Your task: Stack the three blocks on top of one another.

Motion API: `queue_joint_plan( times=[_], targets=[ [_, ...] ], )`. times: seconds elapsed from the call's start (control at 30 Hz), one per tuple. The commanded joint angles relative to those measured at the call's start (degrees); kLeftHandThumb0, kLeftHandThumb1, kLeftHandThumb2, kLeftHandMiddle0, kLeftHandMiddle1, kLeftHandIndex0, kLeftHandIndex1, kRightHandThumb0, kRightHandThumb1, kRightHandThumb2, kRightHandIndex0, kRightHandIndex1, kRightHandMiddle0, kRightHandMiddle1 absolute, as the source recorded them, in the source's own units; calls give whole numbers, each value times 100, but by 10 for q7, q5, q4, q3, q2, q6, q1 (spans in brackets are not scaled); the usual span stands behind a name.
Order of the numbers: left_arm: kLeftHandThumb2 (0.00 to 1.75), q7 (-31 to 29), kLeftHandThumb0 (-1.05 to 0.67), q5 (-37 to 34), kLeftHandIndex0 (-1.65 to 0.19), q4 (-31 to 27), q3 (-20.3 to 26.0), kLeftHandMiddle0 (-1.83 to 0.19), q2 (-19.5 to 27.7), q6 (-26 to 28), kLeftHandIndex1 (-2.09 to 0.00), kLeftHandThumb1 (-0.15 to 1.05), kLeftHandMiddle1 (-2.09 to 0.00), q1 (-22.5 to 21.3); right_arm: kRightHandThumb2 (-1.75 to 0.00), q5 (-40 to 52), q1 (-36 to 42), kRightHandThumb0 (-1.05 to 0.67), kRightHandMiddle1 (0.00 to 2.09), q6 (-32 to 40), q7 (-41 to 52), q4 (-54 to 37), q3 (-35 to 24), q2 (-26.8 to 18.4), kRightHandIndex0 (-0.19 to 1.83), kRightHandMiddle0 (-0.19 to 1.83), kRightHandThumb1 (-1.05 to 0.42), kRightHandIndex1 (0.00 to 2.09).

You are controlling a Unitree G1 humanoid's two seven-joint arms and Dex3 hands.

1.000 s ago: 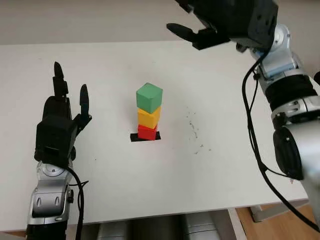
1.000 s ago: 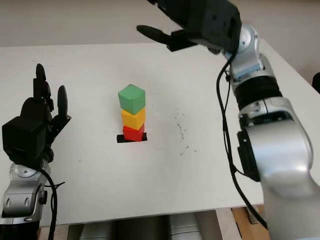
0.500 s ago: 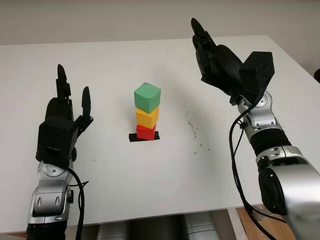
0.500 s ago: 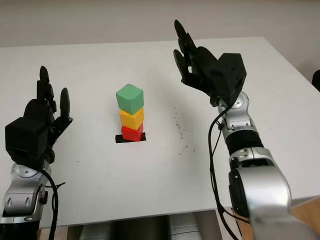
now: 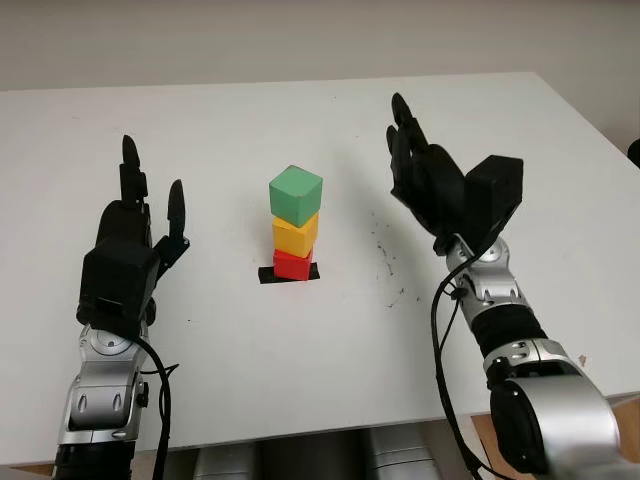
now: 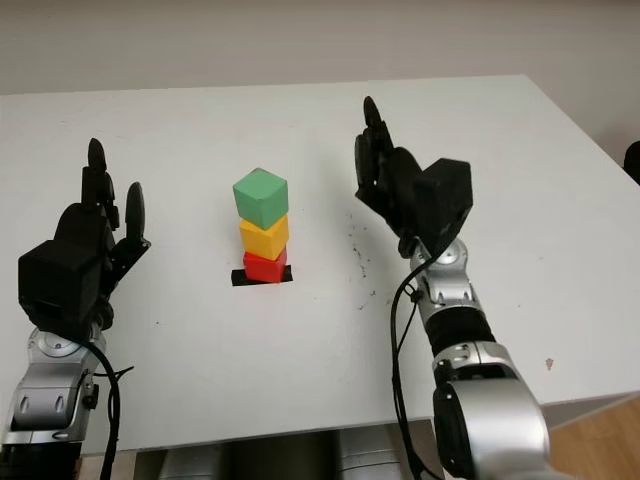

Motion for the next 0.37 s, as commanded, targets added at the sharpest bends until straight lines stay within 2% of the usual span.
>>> queue_joint_plan(
  times=[0.0,0.13,0.33],
  targets=[
    [72,-1,-79,0,17,5,-5,19,-1,-10,-4,105,-4,4,-82,2,8,-86,0,5,1,-13,1,6,-19,-19,-105,0],
    [73,1,-80,12,15,2,-15,17,0,-5,-5,105,-5,10,-83,4,21,-84,0,26,7,-37,4,10,-19,-19,-105,0],
    [73,-4,-78,2,17,3,-23,18,-5,-27,-4,105,-5,22,-80,12,41,-83,0,63,2,-80,3,14,-19,-19,-105,0]
  ],
)
